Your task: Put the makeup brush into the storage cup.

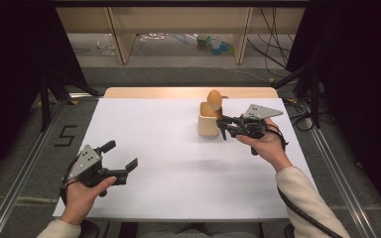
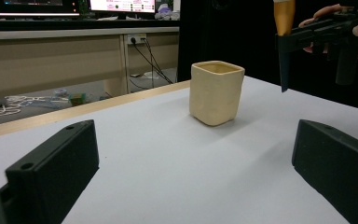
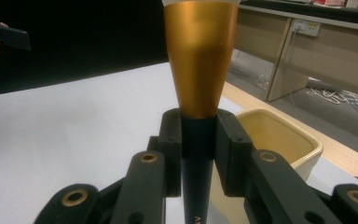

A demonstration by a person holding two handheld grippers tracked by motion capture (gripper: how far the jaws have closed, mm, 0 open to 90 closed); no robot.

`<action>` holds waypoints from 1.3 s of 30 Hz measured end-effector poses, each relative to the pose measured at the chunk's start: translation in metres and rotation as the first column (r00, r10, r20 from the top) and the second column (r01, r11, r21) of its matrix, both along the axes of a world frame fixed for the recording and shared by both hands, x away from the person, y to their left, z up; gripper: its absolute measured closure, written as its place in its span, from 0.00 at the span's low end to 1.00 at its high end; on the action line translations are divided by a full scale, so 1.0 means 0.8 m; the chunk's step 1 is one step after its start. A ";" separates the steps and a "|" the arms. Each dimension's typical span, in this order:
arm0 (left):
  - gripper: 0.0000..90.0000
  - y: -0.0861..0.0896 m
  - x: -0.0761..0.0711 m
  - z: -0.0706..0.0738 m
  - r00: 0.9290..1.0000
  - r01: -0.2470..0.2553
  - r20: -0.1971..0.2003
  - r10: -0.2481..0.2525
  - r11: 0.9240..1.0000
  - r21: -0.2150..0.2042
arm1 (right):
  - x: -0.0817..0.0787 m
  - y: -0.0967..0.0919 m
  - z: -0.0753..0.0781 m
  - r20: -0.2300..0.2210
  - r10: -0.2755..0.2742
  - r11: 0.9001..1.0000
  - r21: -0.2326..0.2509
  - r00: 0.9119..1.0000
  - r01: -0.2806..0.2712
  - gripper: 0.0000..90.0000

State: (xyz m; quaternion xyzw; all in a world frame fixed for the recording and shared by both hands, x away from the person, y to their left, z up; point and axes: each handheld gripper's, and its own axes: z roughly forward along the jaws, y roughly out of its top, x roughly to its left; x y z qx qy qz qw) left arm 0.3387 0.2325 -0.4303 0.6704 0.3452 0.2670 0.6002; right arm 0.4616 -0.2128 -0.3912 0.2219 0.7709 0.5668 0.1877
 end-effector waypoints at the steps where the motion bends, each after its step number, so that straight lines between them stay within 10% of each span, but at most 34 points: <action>1: 0.00 0.000 0.000 0.000 1.000 0.000 0.000 0.000 1.000 -0.002 | 0.001 -0.001 0.001 0.002 0.007 1.000 -0.007 1.000 -0.007 0.83; 39: 0.00 0.000 0.000 0.000 1.000 -0.001 -0.001 0.001 1.000 -0.003 | 0.010 0.005 0.007 0.003 -0.050 0.998 0.025 0.999 0.050 0.83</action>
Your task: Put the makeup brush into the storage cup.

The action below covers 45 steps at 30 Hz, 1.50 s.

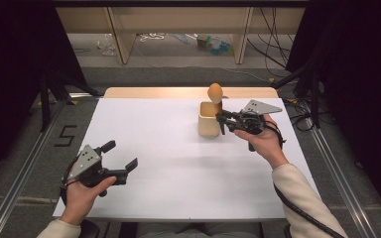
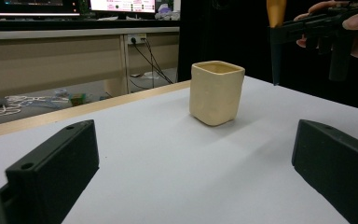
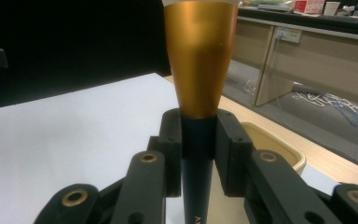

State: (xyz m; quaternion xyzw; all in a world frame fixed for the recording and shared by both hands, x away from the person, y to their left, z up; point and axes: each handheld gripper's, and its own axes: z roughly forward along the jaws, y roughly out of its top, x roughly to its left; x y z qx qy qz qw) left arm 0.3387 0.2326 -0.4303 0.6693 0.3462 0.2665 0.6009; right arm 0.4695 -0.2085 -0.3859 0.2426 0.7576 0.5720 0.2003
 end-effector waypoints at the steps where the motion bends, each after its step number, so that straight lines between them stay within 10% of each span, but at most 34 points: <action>1: 0.00 0.000 0.000 0.000 1.000 0.001 0.001 -0.001 1.000 0.001 | 0.002 0.000 0.000 0.015 0.002 1.000 0.001 1.000 -0.002 0.83; 45: 0.00 0.000 0.000 0.000 1.000 0.002 -0.001 -0.002 1.000 -0.001 | 0.014 0.008 0.011 0.020 -0.036 0.998 0.043 0.999 0.035 0.83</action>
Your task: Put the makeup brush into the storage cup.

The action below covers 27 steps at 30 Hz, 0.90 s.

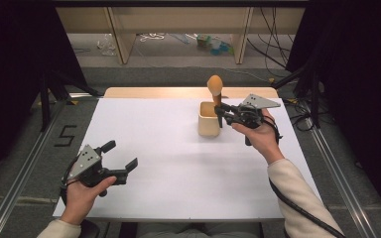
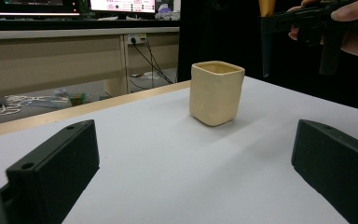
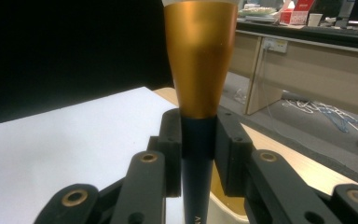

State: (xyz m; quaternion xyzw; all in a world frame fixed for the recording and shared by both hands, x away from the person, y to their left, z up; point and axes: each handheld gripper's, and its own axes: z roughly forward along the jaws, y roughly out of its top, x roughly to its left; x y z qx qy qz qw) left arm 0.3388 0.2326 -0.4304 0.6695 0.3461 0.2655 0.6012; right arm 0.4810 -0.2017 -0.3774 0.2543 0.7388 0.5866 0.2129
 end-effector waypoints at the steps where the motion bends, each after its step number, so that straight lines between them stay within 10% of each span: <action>1: 0.00 0.000 0.000 0.000 1.000 0.000 0.000 0.000 1.000 0.000 | 0.000 0.000 0.000 0.001 -0.001 1.000 0.002 1.000 0.001 0.83; 27: 0.00 0.000 0.000 0.000 1.000 0.000 0.000 0.000 1.000 0.001 | 0.009 0.005 0.007 0.022 -0.013 1.000 0.023 1.000 0.013 0.83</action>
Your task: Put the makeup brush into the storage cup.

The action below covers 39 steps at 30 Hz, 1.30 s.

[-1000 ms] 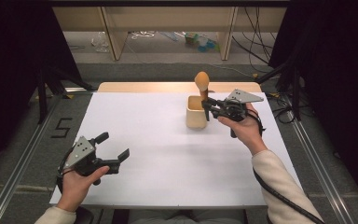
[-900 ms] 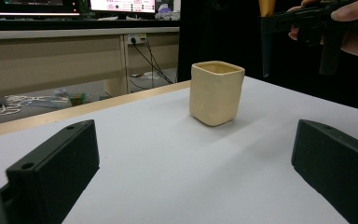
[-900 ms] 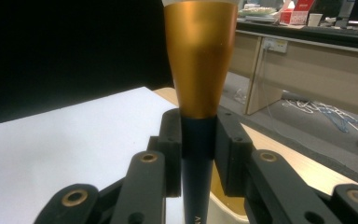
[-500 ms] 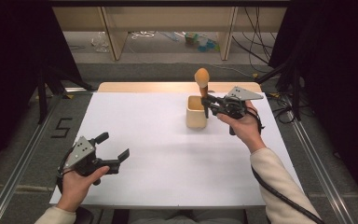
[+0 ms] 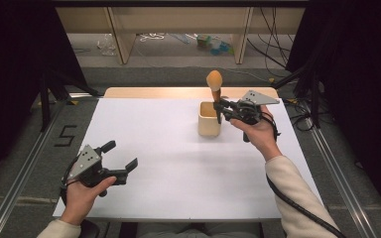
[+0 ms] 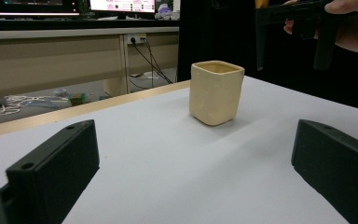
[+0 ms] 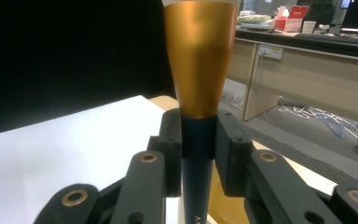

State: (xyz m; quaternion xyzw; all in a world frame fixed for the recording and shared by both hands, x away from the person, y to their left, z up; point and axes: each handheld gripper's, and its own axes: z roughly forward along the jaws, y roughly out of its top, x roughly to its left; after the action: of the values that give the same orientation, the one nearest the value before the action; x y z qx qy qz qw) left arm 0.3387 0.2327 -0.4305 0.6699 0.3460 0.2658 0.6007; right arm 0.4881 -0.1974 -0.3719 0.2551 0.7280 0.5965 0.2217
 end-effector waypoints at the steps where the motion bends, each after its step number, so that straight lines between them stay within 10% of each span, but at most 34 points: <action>1: 0.00 0.000 0.000 0.000 1.000 0.000 0.000 0.000 1.000 0.001 | 0.000 0.000 0.000 0.006 -0.003 1.000 0.001 1.000 0.003 0.83; 39: 0.00 0.001 0.000 0.000 1.000 -0.001 0.001 0.001 1.000 0.004 | 0.013 0.007 0.005 0.036 -0.029 0.999 0.022 0.999 0.029 0.83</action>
State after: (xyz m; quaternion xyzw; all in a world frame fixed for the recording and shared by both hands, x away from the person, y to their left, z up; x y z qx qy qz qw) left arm 0.3391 0.2333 -0.4308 0.6706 0.3457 0.2670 0.5995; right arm 0.4989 -0.1920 -0.3679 0.2570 0.7137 0.6054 0.2410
